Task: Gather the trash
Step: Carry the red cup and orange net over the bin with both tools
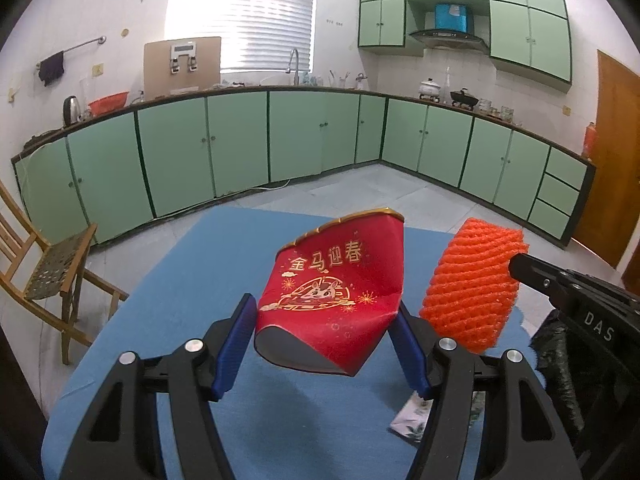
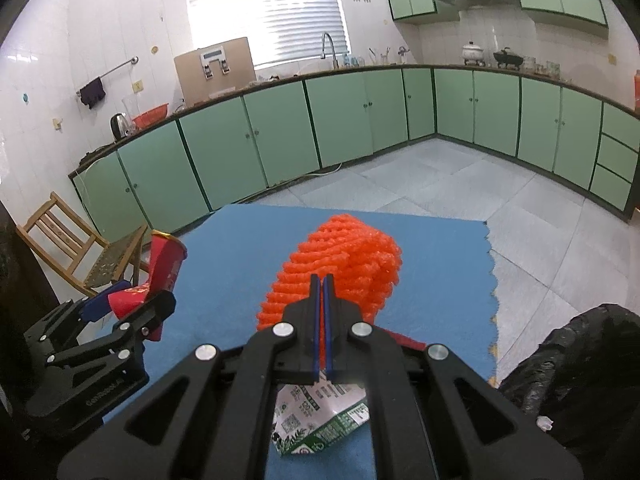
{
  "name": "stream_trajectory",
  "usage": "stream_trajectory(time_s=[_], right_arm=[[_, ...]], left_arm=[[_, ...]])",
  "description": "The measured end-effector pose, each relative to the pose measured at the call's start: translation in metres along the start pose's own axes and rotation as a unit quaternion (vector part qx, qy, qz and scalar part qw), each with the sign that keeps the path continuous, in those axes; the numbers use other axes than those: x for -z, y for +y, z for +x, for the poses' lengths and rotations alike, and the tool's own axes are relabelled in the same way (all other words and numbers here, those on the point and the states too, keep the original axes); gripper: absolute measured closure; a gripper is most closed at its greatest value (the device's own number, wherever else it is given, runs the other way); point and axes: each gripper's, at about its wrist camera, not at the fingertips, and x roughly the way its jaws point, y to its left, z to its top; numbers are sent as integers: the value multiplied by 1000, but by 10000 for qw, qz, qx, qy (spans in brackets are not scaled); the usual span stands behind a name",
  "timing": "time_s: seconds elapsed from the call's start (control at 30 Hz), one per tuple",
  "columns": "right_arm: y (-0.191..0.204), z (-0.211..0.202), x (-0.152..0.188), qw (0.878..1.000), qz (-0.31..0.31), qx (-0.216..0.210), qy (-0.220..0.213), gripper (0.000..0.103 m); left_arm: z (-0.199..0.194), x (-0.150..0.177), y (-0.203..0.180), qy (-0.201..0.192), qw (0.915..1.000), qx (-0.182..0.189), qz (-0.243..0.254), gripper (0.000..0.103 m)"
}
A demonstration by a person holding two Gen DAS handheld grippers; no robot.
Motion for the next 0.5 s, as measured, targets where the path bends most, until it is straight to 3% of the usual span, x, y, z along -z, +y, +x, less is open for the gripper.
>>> stream_trajectory(time_s=[0.5], right_arm=[[-35,-74,9,9990,94,293,-333,103]], left_arm=[[-30,-8,-57,-156,9986,442,247,38]])
